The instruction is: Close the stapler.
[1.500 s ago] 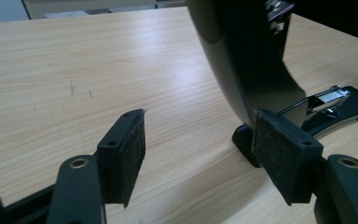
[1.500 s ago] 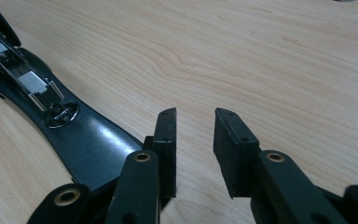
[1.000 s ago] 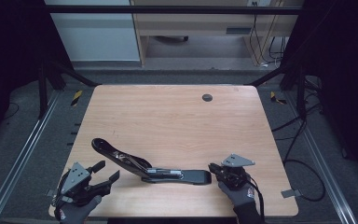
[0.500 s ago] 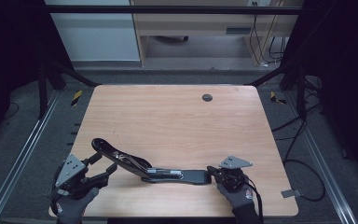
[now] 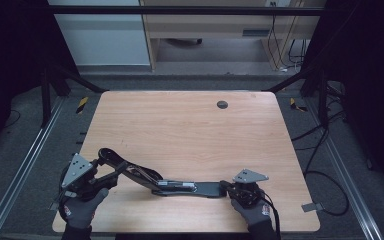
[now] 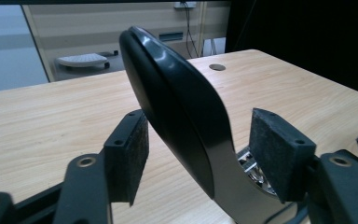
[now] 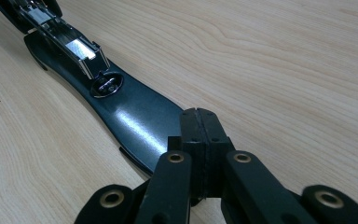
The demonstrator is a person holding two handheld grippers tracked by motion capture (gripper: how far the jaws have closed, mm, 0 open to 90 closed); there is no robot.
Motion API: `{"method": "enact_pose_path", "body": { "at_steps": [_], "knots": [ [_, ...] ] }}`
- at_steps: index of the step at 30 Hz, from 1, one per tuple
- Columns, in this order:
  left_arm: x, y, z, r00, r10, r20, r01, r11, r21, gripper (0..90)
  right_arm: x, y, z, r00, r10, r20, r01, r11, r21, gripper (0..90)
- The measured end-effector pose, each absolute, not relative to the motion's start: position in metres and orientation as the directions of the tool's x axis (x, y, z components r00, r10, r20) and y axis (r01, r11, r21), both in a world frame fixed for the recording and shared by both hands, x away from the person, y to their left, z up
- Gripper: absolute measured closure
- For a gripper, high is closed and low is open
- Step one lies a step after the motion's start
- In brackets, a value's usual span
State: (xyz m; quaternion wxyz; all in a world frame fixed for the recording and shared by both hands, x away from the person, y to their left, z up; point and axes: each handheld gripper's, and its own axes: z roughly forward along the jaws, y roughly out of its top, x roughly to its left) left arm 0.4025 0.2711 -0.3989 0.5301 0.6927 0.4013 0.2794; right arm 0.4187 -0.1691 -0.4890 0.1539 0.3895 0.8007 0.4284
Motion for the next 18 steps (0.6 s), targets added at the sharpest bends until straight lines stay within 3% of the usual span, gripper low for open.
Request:
{"method": "enact_pose_path", "body": {
  "at_steps": [7, 18],
  "knots": [
    [0.4021, 0.2706, -0.3987, 0.512, 0.858, -0.037, 0.254, -0.110, 0.961, 50.3, 0.4182, -0.1659, -0.4907, -0.654, 0.751, 0.091, 0.496, 0.335, 0.801, 90.0],
    [0.4015, 0.2720, -0.3991, 0.505, 0.860, -0.070, 0.264, -0.076, 0.962, 52.9, 0.4188, -0.1619, -0.4953, -0.653, 0.751, 0.097, 0.509, 0.341, 0.790, 90.0]
  ]
}}
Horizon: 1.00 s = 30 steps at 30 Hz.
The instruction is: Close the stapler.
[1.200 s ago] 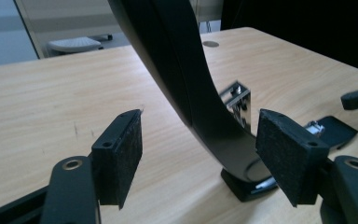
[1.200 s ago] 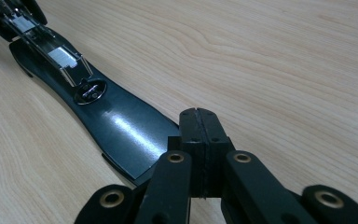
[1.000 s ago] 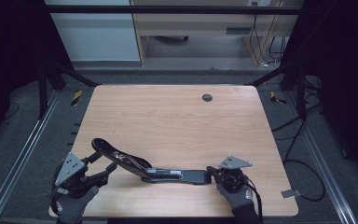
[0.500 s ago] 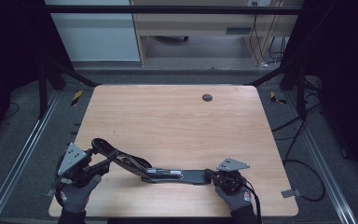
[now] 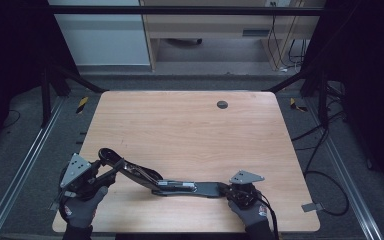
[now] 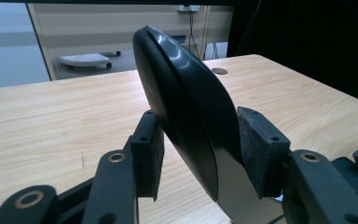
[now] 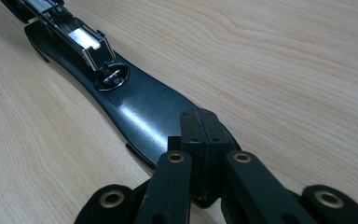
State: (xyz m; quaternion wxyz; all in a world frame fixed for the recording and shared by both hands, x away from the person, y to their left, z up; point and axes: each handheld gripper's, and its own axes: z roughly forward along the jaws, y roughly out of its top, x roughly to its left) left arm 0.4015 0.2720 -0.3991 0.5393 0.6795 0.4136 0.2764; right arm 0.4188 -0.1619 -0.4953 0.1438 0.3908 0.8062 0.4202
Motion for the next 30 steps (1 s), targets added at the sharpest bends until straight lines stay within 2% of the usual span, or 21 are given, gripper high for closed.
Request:
{"method": "enact_pose_path", "body": {
  "at_steps": [30],
  "knots": [
    [0.399, 0.257, -0.390, 0.511, 0.856, -0.080, 0.259, -0.064, 0.964, 56.1, 0.418, -0.159, -0.498, -0.659, 0.746, 0.100, 0.510, 0.345, 0.788, 90.0]
  ]
}}
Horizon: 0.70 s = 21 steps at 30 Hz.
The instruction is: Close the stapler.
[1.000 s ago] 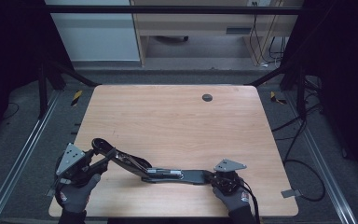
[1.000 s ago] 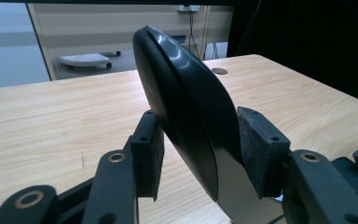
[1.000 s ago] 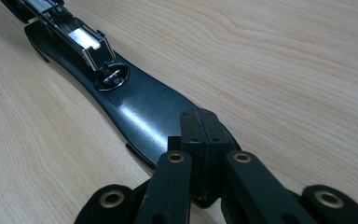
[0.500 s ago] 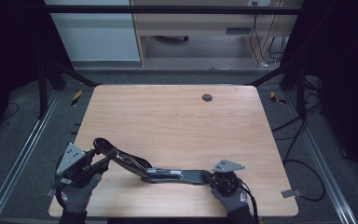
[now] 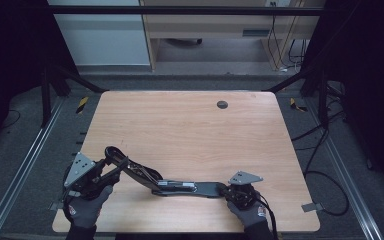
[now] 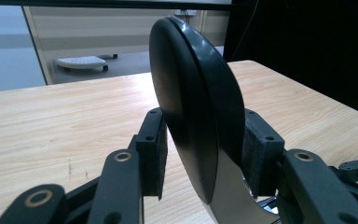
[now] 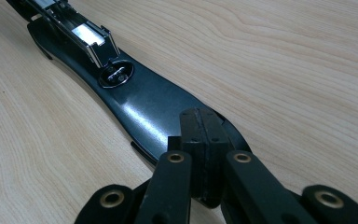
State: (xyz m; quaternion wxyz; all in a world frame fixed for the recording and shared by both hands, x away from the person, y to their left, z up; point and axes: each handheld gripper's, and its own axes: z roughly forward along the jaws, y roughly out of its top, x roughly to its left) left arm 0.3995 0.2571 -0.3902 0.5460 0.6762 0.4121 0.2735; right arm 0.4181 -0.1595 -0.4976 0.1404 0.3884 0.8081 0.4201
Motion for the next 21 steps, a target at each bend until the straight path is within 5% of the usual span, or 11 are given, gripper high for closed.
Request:
{"method": "enact_pose_path", "body": {
  "at_steps": [21],
  "knots": [
    [0.400, 0.230, -0.379, 0.546, 0.837, -0.039, 0.222, -0.100, 0.970, 58.5, 0.417, -0.164, -0.499, -0.652, 0.749, 0.116, 0.517, 0.327, 0.791, 90.0]
  ]
}}
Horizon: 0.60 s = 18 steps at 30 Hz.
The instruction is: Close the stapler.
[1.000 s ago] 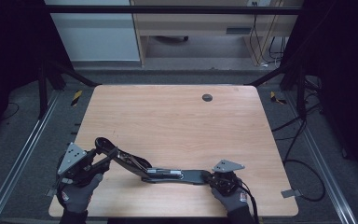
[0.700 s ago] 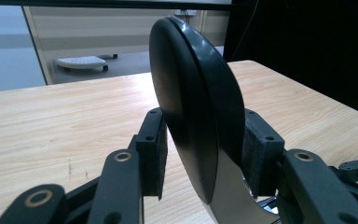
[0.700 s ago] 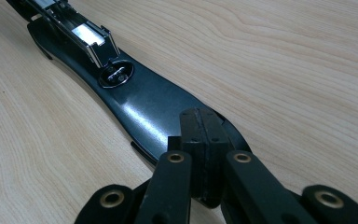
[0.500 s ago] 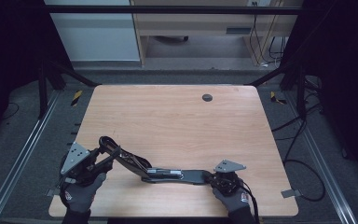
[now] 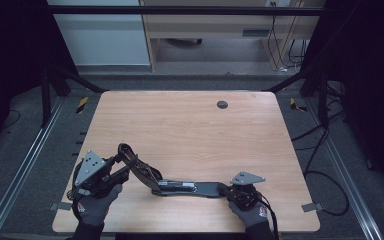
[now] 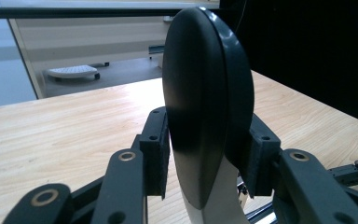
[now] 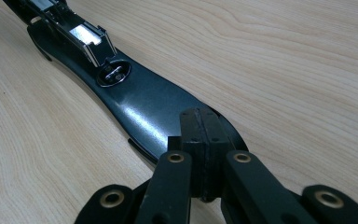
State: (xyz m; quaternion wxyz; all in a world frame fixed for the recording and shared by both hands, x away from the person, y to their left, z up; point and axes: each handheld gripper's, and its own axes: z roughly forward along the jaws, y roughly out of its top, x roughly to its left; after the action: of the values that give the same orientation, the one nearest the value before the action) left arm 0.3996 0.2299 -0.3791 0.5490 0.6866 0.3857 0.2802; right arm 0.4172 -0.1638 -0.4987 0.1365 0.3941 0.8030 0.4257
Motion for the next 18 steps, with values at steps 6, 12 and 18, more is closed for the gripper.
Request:
{"method": "enact_pose_path", "body": {
  "at_steps": [6, 12, 18],
  "knots": [
    [0.399, 0.222, -0.376, 0.548, 0.836, -0.007, 0.212, -0.131, 0.968, 58.6, 0.417, -0.164, -0.499, -0.652, 0.749, 0.121, 0.517, 0.321, 0.794, 90.0],
    [0.399, 0.216, -0.374, 0.550, 0.835, 0.012, 0.208, -0.150, 0.967, 58.6, 0.417, -0.165, -0.499, -0.653, 0.748, 0.122, 0.516, 0.320, 0.794, 90.0],
    [0.398, 0.211, -0.372, 0.551, 0.834, 0.034, 0.200, -0.172, 0.964, 58.6, 0.417, -0.165, -0.500, -0.653, 0.747, 0.125, 0.517, 0.318, 0.795, 90.0]
  ]
}}
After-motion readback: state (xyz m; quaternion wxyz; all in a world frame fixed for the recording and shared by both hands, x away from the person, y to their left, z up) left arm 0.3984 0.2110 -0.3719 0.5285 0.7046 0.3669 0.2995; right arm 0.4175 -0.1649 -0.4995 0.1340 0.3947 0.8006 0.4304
